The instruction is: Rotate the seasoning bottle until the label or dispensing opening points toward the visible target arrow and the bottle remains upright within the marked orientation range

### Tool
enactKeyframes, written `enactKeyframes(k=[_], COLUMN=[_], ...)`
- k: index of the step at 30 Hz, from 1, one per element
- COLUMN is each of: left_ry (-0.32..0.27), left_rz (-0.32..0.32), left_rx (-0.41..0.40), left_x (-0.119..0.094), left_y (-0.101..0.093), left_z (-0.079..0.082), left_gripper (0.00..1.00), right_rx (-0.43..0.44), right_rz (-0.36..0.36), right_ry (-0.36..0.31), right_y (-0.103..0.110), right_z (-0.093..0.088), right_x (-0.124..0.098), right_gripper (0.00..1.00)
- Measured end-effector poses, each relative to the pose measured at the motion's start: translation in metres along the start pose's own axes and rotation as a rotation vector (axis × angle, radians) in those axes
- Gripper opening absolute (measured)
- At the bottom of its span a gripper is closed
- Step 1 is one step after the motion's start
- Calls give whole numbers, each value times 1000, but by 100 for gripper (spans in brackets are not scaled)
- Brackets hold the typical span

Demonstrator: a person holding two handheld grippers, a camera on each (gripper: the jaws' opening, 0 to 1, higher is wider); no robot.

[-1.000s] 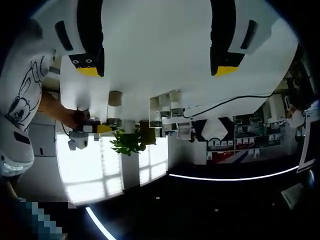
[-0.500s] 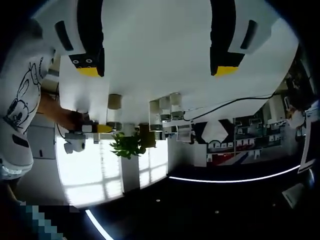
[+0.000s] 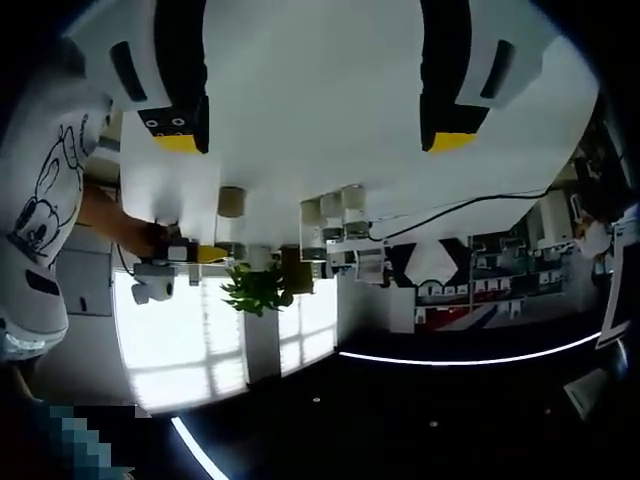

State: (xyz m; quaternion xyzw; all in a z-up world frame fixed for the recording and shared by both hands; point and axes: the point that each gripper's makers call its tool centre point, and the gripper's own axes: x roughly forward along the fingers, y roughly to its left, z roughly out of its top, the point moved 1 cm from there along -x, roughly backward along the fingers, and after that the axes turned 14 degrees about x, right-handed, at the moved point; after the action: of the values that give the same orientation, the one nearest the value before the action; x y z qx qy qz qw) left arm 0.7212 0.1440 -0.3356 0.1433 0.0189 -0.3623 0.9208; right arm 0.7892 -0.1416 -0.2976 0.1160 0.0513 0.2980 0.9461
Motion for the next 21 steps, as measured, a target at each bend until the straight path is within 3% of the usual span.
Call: enactKeyframes(k=[21], left_ry=[5], left_rz=[-14], left_rx=[3], left_x=[2], left_y=[-4], left_z=[-2], left_gripper=[91], right_rx=[10], right_rz=[310], right_ry=[71], right_y=[-3], right_z=[0], right_x=[2], right_gripper=[34])
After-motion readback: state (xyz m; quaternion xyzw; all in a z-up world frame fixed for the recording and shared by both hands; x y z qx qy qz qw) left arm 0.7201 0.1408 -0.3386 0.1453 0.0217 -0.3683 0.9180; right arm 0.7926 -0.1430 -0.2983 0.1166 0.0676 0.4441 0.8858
